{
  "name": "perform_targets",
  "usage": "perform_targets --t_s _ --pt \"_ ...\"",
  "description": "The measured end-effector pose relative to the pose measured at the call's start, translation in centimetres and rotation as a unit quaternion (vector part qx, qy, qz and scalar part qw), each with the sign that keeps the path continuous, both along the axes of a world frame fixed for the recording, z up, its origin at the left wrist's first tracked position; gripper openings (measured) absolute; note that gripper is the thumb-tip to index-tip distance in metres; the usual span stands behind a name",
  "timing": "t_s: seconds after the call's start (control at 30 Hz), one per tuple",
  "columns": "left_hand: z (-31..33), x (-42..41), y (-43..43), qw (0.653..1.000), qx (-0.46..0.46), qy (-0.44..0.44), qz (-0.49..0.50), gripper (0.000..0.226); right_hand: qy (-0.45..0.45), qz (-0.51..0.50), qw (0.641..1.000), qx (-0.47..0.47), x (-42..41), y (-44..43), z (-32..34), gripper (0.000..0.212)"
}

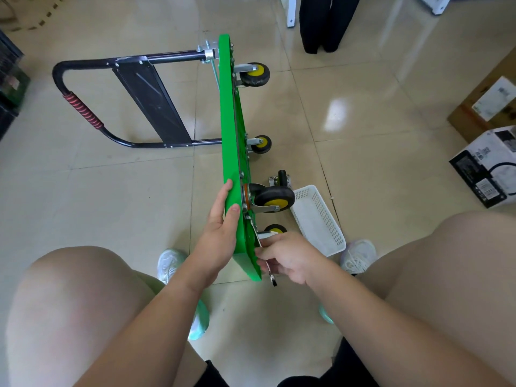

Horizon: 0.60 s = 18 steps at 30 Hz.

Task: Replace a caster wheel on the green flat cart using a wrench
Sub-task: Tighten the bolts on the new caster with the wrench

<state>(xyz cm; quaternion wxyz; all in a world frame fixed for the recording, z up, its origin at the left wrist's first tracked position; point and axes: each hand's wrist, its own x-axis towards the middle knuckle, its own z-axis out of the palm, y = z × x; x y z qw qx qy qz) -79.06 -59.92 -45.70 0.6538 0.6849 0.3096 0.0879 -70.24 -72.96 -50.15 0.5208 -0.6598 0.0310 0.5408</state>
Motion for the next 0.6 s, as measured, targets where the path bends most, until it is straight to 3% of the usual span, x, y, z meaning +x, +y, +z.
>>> perform_targets --t_s 0.2,0.33,0.47,0.6 --pt "-0.2 0.0 0.0 1.000 0.005 0.002 0.001 0.048 0.000 0.046 0.999 -0.025 0.8 -0.6 0.1 0.027" --pt "-0.3 0.0 0.0 1.000 0.002 0.006 0.004 0.046 -0.110 0.057 0.990 -0.070 0.1 -2.0 -1.2 0.010" --pt "-0.2 0.1 0.0 1.000 0.004 0.014 0.004 0.046 -0.201 0.066 0.975 -0.065 -0.2 -2.2 -3.2 0.026" --pt "0.1 0.1 -0.2 1.000 0.010 0.014 0.009 0.048 -0.196 0.062 0.978 -0.045 0.4 -0.8 -6.1 0.038"
